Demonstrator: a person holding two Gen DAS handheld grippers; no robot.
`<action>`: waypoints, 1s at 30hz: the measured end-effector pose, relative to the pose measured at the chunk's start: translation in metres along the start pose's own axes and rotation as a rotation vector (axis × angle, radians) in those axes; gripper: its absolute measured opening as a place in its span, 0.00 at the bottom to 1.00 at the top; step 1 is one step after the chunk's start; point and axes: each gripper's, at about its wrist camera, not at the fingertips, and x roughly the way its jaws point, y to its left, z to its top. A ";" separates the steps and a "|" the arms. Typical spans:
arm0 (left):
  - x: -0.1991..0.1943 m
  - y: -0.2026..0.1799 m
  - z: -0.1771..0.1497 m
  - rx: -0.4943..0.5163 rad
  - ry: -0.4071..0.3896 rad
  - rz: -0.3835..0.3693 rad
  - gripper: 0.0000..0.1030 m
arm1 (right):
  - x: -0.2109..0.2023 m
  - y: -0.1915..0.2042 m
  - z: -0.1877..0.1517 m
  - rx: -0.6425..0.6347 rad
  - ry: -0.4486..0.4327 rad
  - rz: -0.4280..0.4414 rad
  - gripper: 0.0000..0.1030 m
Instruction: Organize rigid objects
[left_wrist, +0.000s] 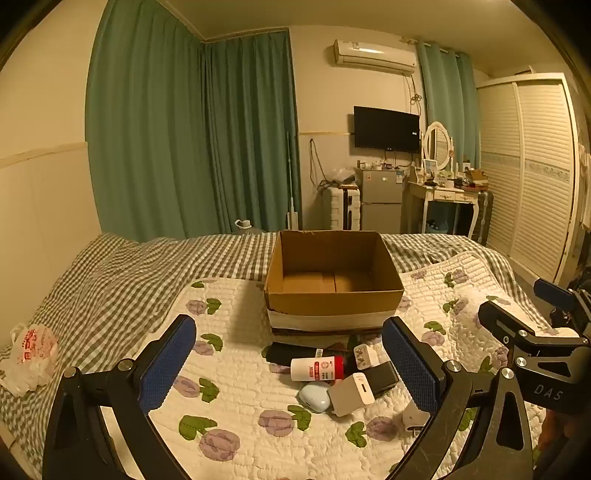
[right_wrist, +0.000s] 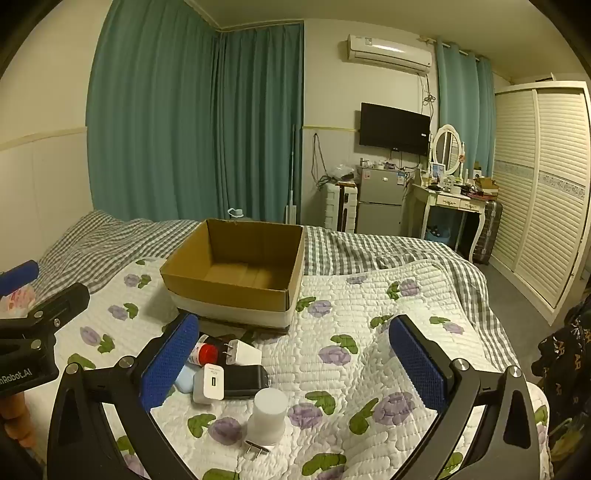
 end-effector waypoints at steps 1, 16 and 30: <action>0.000 0.000 0.000 -0.006 0.002 -0.003 1.00 | 0.000 0.000 0.000 0.000 0.000 0.000 1.00; -0.003 0.001 0.000 -0.015 -0.006 -0.004 1.00 | 0.001 -0.001 -0.002 0.007 0.009 0.010 1.00; -0.003 0.003 0.002 -0.025 -0.010 0.004 1.00 | 0.002 0.002 -0.008 -0.005 0.028 0.015 1.00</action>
